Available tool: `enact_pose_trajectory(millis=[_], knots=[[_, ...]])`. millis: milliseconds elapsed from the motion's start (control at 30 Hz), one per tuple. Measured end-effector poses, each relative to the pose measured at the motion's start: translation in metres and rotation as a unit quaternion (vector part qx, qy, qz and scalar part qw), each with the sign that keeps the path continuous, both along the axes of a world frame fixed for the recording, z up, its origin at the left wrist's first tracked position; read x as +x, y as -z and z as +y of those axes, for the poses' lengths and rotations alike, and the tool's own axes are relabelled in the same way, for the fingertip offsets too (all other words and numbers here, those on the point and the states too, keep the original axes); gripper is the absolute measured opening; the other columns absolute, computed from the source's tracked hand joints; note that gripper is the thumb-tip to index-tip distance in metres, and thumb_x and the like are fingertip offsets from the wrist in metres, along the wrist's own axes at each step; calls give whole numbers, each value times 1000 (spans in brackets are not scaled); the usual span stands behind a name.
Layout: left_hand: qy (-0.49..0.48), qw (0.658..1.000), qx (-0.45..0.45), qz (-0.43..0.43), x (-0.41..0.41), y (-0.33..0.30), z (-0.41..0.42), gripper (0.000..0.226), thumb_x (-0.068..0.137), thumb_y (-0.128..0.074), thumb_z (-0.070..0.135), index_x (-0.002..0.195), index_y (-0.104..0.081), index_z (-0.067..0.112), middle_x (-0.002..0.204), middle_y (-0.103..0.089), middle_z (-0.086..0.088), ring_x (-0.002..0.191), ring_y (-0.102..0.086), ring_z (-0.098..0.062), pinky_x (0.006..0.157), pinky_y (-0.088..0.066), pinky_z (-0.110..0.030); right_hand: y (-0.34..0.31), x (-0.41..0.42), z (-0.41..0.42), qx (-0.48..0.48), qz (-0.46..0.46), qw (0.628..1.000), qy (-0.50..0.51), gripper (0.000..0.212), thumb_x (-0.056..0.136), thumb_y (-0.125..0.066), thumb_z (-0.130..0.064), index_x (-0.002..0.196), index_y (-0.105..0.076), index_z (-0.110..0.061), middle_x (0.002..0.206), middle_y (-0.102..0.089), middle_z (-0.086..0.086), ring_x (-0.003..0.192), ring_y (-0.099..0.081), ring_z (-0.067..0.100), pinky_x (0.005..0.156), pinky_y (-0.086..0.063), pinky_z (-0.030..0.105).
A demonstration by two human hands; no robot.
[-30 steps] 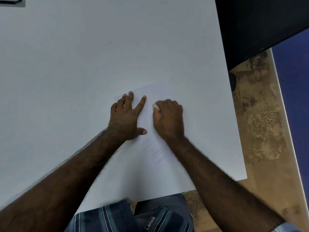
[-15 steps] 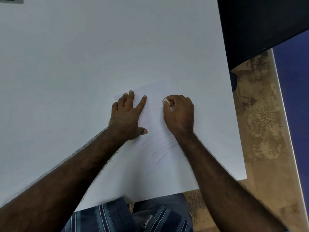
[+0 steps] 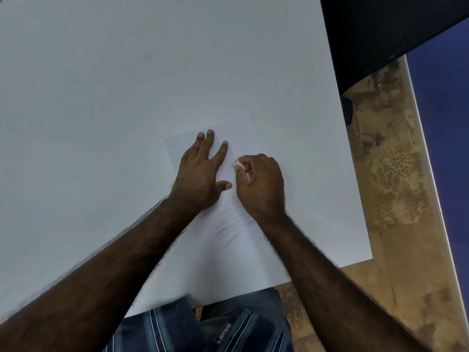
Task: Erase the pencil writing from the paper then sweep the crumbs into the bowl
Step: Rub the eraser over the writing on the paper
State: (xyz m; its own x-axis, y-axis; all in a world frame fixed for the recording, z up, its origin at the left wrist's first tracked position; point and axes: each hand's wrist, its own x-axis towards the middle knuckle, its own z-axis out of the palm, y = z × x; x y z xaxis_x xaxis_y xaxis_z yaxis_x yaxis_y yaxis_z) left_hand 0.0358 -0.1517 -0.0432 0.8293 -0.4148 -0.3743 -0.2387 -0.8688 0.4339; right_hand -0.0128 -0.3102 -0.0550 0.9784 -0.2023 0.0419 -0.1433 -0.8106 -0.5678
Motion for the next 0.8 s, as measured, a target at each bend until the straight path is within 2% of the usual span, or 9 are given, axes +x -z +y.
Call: enact_pose_trajectory(millis=[100,200,367,567,800], knots=[[1,1000,10,9,3,2,-1,104,90,-66,60,164,-2,24,170,15,-10,157,12,-30,126,-5,-46,2,2,-5,-82,2,994,-77,16,100,-62,-23,103,-75,-16,97,-73,0,88,-62,22,81,-50,39],[1,1000,15,9,3,3,-2,104,91,-66,58,164,-1,25,170,17,-10,157,13,-29,126,-4,-44,1,19,-17,-131,-7,988,-77,16,98,-59,-21,101,-74,-17,94,-71,3,88,-61,28,77,-48,46],[-1,1000,17,16,3,6,-1,104,91,-66,57,164,1,27,169,19,-9,157,14,-28,127,-4,-45,-1,39,-23,-150,-15,988,-20,12,97,-61,-21,97,-72,-20,93,-69,1,88,-59,29,76,-46,44],[-2,1000,18,14,3,7,-2,106,91,-67,58,164,3,27,169,19,-8,157,15,-27,126,-5,-45,1,-5,-3,-149,-12,984,-100,15,100,-62,-21,107,-74,-17,99,-71,1,92,-59,26,77,-45,43],[-6,999,25,21,4,6,-3,109,91,-67,57,164,6,24,170,19,-7,157,14,-26,126,-2,-43,3,52,-23,-183,-14,983,-18,17,98,-59,-25,102,-74,-20,97,-71,-1,93,-58,26,77,-45,44]])
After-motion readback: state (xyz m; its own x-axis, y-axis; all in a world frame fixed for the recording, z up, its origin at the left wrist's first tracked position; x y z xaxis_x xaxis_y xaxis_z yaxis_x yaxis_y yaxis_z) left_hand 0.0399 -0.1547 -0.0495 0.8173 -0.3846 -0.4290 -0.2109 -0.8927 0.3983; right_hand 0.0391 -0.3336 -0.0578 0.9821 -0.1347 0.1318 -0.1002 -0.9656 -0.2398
